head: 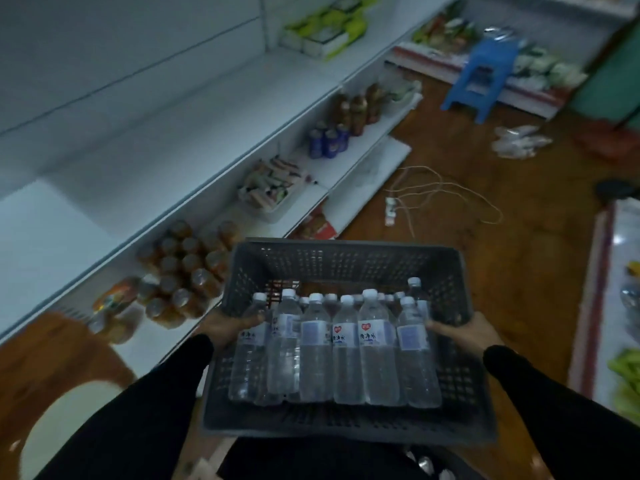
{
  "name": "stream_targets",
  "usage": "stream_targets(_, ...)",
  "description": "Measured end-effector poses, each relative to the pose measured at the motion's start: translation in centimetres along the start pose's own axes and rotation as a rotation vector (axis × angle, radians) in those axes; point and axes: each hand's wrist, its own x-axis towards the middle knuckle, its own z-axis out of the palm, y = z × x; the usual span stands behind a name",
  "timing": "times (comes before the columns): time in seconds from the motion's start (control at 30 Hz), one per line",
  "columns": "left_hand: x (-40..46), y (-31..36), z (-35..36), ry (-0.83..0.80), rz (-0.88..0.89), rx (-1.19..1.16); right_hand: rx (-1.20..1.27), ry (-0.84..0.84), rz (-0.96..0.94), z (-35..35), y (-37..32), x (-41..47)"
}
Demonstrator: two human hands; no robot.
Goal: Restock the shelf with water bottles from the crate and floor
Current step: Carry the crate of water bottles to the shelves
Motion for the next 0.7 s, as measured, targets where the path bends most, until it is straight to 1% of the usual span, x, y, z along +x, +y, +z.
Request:
stream_targets(0.1, 4.8, 4.3, 1.7, -0.119, 0.039, 0.098, 0.052, 0.059, 0.025, -1.3, -1.2, -1.0)
stream_targets(0.23, 9.7, 10.1, 5.3, -0.168, 0.035, 0.222, 0.127, 0.126, 0.032, -2.9, -1.9, -0.7)
stream_targets(0.37, 14.3, 16.3, 9.5, -0.165, 0.005, 0.409, 0.26, 0.175, 0.11, -5.8, -1.2, 1.7)
stream_targets(0.43, 16.5, 19.4, 12.5, -0.186, 0.025, 0.492, 0.345, 0.206, 0.117, -7.6, -0.8, 3.3)
stream_targets(0.53, 18.8, 23.8, 17.9, -0.244, 0.077, 0.553, 0.44, 0.206, 0.157, -10.5, 0.0, 6.6)
stream_targets(0.6, 20.5, 25.7, 21.0, -0.235, 0.079, 0.571, 0.462, 0.183, 0.194, -12.7, 0.9, 9.2)
stream_targets(0.7, 21.8, 29.3, 25.3, -0.212, 0.062, 0.594, 0.462, 0.22, 0.209, -17.5, 1.1, 12.7)
